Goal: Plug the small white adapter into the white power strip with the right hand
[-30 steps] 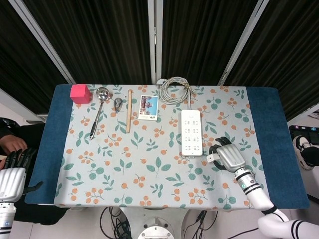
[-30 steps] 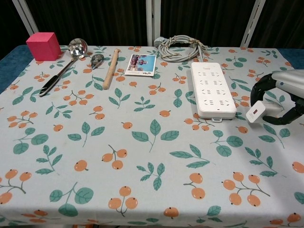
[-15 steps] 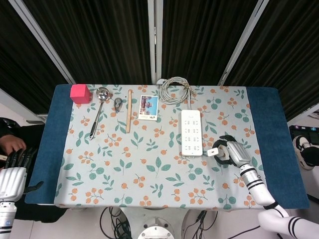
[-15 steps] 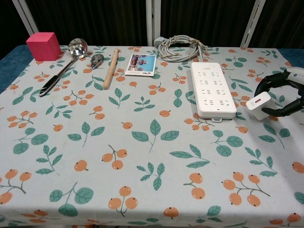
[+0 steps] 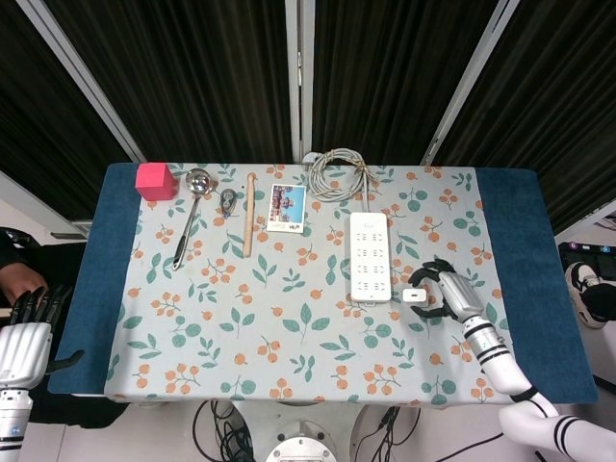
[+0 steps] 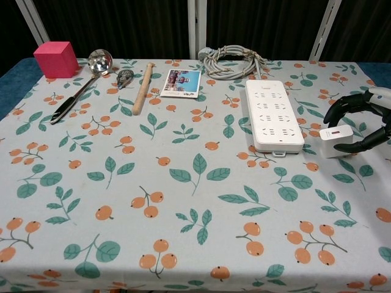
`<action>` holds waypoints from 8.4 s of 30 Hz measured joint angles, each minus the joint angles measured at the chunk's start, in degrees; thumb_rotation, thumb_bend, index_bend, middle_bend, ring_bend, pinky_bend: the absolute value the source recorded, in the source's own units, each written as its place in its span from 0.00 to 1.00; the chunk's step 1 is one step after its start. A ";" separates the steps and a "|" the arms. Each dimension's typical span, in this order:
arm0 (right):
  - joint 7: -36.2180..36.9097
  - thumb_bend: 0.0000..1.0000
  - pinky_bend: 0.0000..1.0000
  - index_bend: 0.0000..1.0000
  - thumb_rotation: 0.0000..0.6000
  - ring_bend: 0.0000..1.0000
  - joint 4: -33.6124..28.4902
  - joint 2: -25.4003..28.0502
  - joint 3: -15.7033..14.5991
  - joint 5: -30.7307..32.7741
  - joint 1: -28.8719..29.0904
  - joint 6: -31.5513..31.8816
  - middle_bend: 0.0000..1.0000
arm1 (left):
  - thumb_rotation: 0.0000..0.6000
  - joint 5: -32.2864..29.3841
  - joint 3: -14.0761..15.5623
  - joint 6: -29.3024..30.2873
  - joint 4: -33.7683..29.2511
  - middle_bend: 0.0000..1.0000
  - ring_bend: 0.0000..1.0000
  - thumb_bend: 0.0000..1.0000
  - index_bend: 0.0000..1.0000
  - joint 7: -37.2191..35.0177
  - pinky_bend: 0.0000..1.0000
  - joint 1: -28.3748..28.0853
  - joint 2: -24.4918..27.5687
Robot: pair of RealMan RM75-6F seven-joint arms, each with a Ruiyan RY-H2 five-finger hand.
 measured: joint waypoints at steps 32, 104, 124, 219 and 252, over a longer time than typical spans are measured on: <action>-65.29 0.23 0.00 0.39 1.00 0.12 -22.13 7.52 -0.57 22.84 8.41 -2.84 0.42 | 1.00 -0.09 0.12 -0.36 1.46 0.04 0.00 0.03 0.10 -1.92 0.00 0.11 0.02; -29.88 0.60 0.07 0.86 1.00 0.43 -8.35 -2.70 2.75 4.20 11.41 -0.79 0.68 | 1.00 -1.25 -0.04 -1.65 1.66 0.04 0.00 0.03 0.10 -2.52 0.00 -0.12 0.02; -29.54 0.60 0.07 0.86 1.00 0.43 -7.58 -3.77 2.61 4.00 11.77 -1.03 0.68 | 1.00 -1.36 0.01 -1.67 2.13 0.04 0.00 0.03 0.10 -3.03 0.00 0.02 -0.03; -33.75 0.09 0.00 0.33 1.00 0.18 -8.30 -5.47 2.90 6.40 8.48 1.09 0.38 | 1.00 -0.64 0.22 -1.50 5.17 0.04 0.00 0.03 0.10 -5.96 0.00 0.18 -1.44; 17.96 0.71 0.88 1.00 1.00 0.85 -14.91 -3.95 7.56 2.81 9.01 -0.94 0.94 | 1.00 -0.43 0.38 -0.73 2.24 0.04 0.00 0.03 0.10 -4.34 0.00 0.74 -0.12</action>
